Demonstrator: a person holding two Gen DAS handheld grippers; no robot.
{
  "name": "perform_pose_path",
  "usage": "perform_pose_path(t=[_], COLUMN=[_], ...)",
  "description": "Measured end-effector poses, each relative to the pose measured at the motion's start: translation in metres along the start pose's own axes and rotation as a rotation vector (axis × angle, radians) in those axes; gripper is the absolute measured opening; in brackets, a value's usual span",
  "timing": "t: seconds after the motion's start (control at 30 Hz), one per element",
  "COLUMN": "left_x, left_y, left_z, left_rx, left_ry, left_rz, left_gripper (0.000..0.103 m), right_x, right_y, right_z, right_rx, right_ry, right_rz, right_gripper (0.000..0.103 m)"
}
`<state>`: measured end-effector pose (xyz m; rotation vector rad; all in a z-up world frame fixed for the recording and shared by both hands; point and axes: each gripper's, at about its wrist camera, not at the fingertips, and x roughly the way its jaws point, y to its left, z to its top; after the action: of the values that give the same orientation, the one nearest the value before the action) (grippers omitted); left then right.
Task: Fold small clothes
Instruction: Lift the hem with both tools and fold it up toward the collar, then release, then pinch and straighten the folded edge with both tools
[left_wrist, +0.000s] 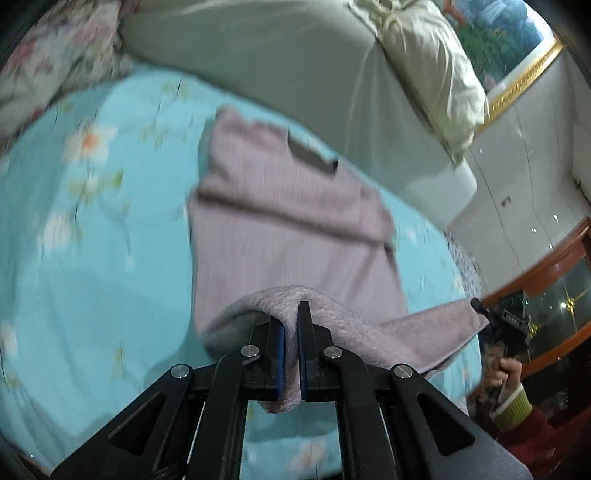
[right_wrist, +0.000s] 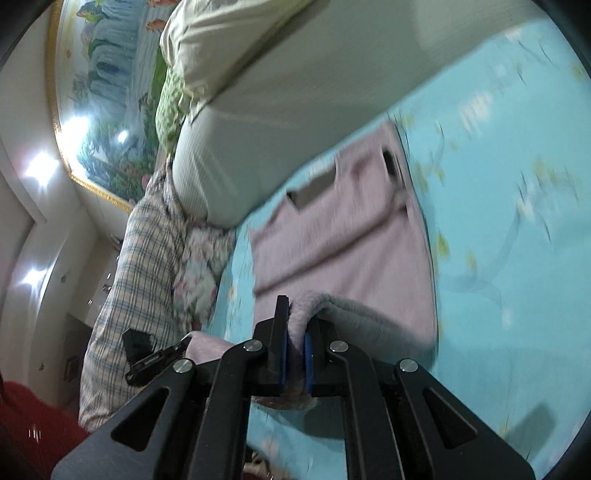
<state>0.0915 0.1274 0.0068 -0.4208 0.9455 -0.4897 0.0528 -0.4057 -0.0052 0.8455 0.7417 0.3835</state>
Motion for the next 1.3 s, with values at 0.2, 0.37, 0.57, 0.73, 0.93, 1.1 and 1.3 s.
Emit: perform_pose_path(t=[0.2, 0.37, 0.57, 0.73, 0.93, 1.1, 1.3], left_x=[0.033, 0.084, 0.153, 0.205, 0.223, 0.205, 0.23], left_y=[-0.003, 0.005, 0.025, 0.043, 0.052, 0.029, 0.002], left_z=[0.079, 0.136, 0.179, 0.192, 0.189, 0.161, 0.106], left_rx=[-0.036, -0.047, -0.04, -0.034, -0.034, 0.019, 0.067], left_ry=[-0.137, -0.149, -0.083, -0.025, 0.019, 0.023, 0.152], left_rz=[0.048, 0.104, 0.184, 0.265, 0.234, 0.164, 0.113], left_gripper=[0.004, 0.004, 0.004, 0.004, 0.022, 0.046, 0.045], right_x=[0.051, 0.105, 0.165, 0.198, 0.184, 0.144, 0.16], right_y=[-0.012, -0.032, -0.066, -0.09, -0.101, -0.08, -0.034], right_z=[0.08, 0.132, 0.168, 0.176, 0.173, 0.152, 0.102], right_rx=[-0.007, -0.011, 0.005, 0.042, 0.117, 0.078, -0.141], right_ry=[-0.066, -0.058, -0.007, 0.045, 0.036, -0.076, 0.086], right_rz=[-0.072, -0.15, -0.275, -0.321, -0.278, -0.286, -0.223], right_gripper=[0.008, 0.008, 0.008, 0.009, 0.015, 0.054, 0.047])
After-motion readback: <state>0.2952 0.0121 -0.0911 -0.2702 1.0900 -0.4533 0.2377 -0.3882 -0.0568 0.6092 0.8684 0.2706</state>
